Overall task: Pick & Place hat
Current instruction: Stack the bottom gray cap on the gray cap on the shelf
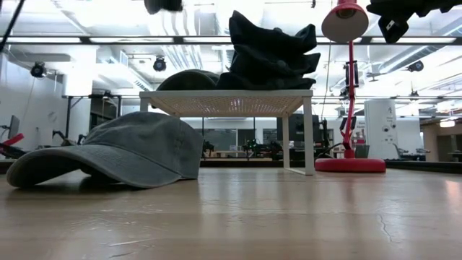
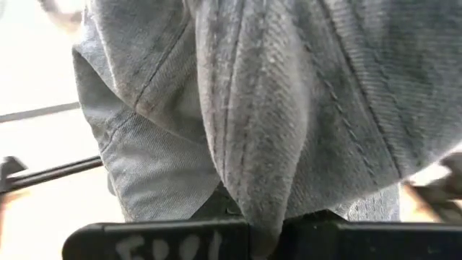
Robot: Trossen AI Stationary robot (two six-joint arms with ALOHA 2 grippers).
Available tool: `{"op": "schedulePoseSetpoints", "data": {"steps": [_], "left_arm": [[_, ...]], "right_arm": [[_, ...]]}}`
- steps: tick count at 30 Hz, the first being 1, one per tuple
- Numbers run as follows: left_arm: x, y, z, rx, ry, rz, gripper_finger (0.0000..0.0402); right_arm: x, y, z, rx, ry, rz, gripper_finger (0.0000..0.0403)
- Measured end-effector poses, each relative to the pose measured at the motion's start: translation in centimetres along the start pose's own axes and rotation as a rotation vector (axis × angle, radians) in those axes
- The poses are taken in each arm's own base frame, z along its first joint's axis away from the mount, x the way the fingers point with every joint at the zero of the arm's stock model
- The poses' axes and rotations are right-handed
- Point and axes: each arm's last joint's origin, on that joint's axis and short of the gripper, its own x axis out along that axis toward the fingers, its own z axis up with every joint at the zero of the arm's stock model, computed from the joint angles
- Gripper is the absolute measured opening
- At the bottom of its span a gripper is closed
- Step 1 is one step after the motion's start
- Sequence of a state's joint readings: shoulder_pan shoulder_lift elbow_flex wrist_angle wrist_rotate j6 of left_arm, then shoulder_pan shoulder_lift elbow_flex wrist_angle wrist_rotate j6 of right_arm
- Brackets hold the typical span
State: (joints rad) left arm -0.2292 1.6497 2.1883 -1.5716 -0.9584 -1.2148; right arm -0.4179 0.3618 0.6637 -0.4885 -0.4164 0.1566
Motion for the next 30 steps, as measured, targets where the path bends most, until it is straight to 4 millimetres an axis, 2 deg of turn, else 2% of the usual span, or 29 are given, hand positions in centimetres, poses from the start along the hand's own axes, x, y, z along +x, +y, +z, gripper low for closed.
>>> {"op": "schedulePoseSetpoints", "data": {"steps": [5,9,12,15,19,22,30], "left_arm": [[4.8,1.2,2.1,0.038,0.060,0.144,0.0005],[8.4,2.4,3.5,-0.003,0.081,0.260,0.0005],[10.7,2.8,3.9,-0.027,0.102,0.317,0.0005],[12.6,2.2,3.7,-0.046,0.131,0.316,0.0005],[14.1,1.1,2.8,-0.040,0.155,0.311,0.0005],[14.8,1.1,2.5,-0.044,0.187,0.322,0.0005],[15.9,0.5,1.8,-0.064,0.233,0.324,0.0005]], "right_arm": [[0.0,0.0,0.0,0.005,0.000,0.000,0.0059],[0.0,0.0,0.0,0.023,0.000,0.000,0.0059],[0.0,0.0,0.0,0.024,0.000,0.000,0.0059],[0.0,0.0,0.0,0.025,0.001,0.000,0.0059],[0.0,0.0,0.0,0.028,0.001,0.000,0.0059],[0.0,0.0,0.0,0.028,0.001,0.000,0.0059],[0.0,0.0,0.0,0.028,0.002,0.000,0.0059]]}}
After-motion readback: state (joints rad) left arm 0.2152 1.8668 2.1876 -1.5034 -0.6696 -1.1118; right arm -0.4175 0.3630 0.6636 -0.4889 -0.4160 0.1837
